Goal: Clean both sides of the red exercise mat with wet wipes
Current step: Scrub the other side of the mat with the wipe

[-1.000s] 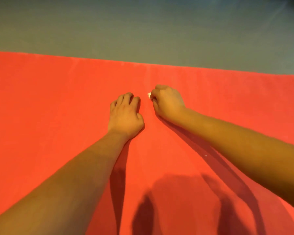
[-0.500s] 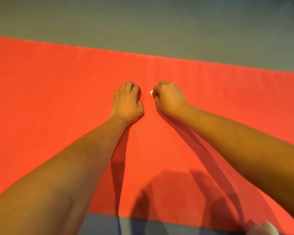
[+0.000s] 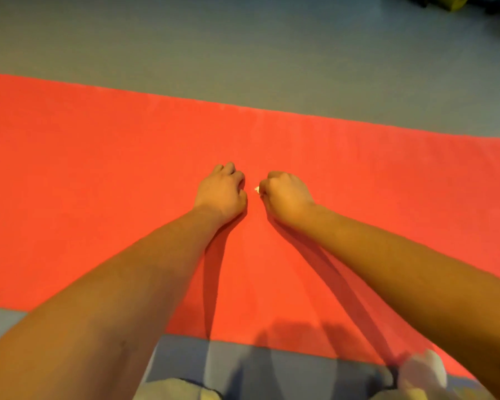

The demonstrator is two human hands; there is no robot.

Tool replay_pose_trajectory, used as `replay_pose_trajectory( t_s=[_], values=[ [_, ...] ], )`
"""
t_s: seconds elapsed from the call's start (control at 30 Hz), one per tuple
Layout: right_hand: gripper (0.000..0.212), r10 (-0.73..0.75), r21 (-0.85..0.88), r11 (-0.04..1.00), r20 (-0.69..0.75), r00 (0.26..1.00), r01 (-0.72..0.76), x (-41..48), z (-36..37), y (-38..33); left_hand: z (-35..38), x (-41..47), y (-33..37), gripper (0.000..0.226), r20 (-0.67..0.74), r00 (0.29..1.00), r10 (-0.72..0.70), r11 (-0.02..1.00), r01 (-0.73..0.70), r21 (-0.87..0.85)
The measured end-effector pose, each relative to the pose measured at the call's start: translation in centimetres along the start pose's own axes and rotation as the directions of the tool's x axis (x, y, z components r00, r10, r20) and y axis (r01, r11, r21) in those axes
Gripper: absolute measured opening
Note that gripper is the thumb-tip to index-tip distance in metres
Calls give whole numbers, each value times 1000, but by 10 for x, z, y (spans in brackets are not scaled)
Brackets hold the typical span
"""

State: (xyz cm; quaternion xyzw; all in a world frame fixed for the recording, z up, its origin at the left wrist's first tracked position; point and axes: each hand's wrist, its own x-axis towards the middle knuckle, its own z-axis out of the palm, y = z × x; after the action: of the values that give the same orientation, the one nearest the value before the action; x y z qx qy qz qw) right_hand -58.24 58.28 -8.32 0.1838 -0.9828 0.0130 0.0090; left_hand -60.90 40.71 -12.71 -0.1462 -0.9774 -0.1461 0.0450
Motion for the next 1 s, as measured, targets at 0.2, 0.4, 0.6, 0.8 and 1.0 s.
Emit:
replay_pose_trajectory(
  t_s=[0.2,0.4,0.6,0.8,1.0],
  values=[
    [14,-20,31,999,49,999,18,-40,-1,-33,-10,-37,5,26,77,997,3,1000,-3,1],
    [16,4,74,997,5,1000,-4,-38,2,-26,-18,-76,10,35,117,993,-9,1000,8,9],
    [20,146,36,988,71,987,-149,-9,-6,-27,-29,-118,23,45,195,980,-40,999,43,-11],
    [14,-153,82,986,82,985,146,-77,6,-39,-26,-133,21,54,172,984,-34,996,49,-78],
    [21,145,188,971,19,989,-146,-26,5,-28,-28,-136,23,58,208,977,-42,993,64,-97]
  ],
)
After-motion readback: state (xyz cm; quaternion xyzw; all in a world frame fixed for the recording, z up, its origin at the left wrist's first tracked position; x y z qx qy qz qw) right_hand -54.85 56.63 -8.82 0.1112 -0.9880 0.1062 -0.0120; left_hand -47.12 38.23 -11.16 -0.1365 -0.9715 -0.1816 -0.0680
